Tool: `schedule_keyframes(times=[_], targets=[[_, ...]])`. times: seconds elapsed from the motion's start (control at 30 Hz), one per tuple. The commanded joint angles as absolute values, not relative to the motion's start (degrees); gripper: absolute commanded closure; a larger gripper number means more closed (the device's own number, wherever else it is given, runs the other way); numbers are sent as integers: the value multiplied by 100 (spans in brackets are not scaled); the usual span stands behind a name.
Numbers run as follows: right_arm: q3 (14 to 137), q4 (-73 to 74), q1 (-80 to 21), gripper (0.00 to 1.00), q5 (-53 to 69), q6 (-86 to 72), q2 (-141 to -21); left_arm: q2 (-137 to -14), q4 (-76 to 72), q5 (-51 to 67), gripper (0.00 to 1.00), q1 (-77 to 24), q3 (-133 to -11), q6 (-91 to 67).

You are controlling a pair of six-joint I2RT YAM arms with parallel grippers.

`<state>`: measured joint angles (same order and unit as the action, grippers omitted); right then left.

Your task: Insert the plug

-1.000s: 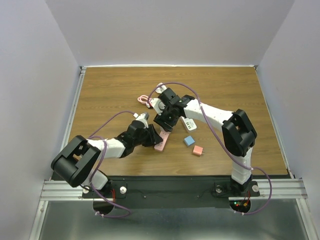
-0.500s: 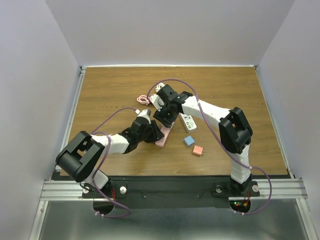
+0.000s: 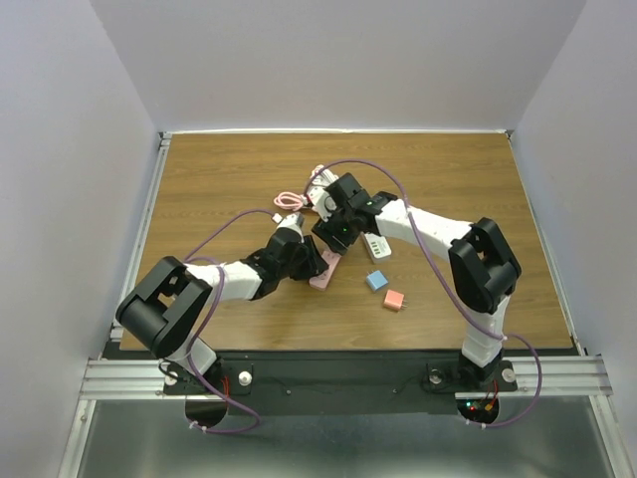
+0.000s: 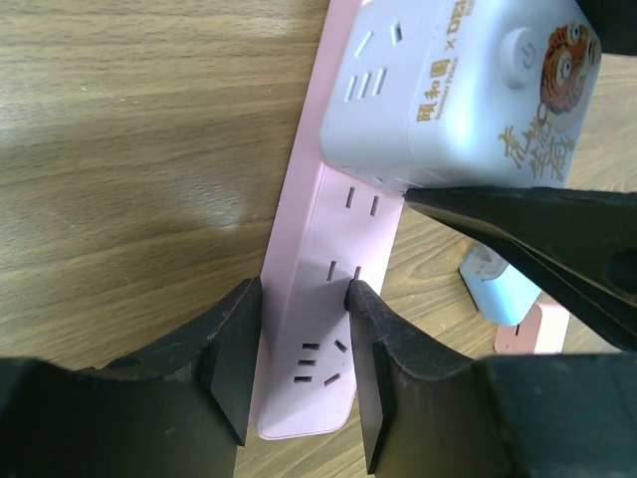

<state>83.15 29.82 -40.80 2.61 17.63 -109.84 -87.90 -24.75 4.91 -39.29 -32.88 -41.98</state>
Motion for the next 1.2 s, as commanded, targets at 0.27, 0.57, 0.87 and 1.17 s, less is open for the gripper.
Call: schedule_keyframes(times=[0.27,0.57,0.87,1.17], targets=[[7717,1793,-3920,25,-290,765,-9607,-8657,-2198,563,51,-4201,-3858,-4088],[7006,1793,-3920,9,-797,396,-8527,-8297,-1828,352,40,-4306,-4070,-3841],[6101,1688,-3736,3,-2240,-544,-7296,-7603,-2012,-782,28,-5122,-3691,-3420],[5590,1529,-3261,0,-2224,-1002,-6584,-8840,-2136,-589,23,-5730,-4666,-2374]])
